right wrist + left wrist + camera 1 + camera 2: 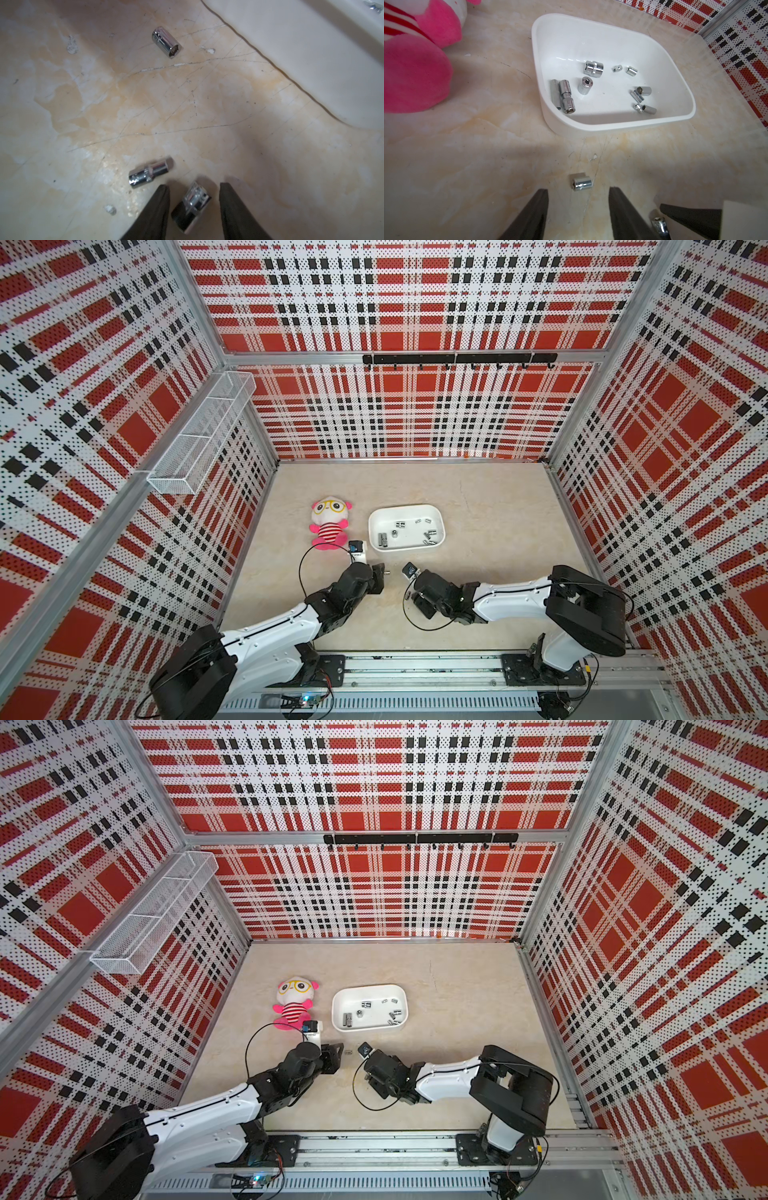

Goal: Put the socket on the desktop into the storage box
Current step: Pick up the socket head from the center of the board, then place the socket head in the storage box.

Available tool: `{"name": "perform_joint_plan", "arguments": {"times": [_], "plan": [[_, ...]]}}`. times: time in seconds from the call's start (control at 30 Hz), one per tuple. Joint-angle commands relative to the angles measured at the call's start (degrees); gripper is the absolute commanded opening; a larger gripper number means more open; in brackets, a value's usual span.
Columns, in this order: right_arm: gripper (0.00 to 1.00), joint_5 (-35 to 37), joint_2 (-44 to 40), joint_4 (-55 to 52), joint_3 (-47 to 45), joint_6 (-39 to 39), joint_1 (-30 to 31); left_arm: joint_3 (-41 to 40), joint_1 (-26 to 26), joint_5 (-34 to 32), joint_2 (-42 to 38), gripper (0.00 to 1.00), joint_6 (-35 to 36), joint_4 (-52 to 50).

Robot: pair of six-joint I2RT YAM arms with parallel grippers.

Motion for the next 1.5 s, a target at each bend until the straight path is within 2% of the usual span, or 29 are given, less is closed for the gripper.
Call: {"name": "perform_joint_plan", "arguments": {"times": [0.0,0.47,0.73,1.0,1.17,1.33,1.47], "plan": [[0.42,0.5,1.2,-2.7,1.0,1.2,-0.5,0.4,-0.4,-0.8,0.6,0.52,1.0,1.0],[0.24,0.5,0.7,-7.0,1.4,4.8,-3.1,0.7,-0.7,-1.5,0.8,0.52,1.1,0.6],[0.27,-2.4,-1.7,-8.2,0.6,5.7,-5.2,0.7,-0.8,-1.5,0.8,0.52,1.1,0.6],[0.32,-3.2,0.1,-10.0,1.7,6.3,-6.0,0.7,-0.8,-1.5,0.7,0.52,1.1,0.5],[0.19,-4.8,0.4,-10.6,2.0,6.4,-6.1,0.6,-0.8,-1.5,0.8,0.52,1.2,0.5],[0.15,-4.0,-2.0,-10.9,1.4,6.5,-6.2,0.8,-0.8,-1.5,1.2,0.52,1.2,0.6],[0.14,-0.2,-6.9,-11.7,0.6,6.9,-6.2,1.0,-0.9,-1.6,1.5,0.52,1.5,0.5]]}}
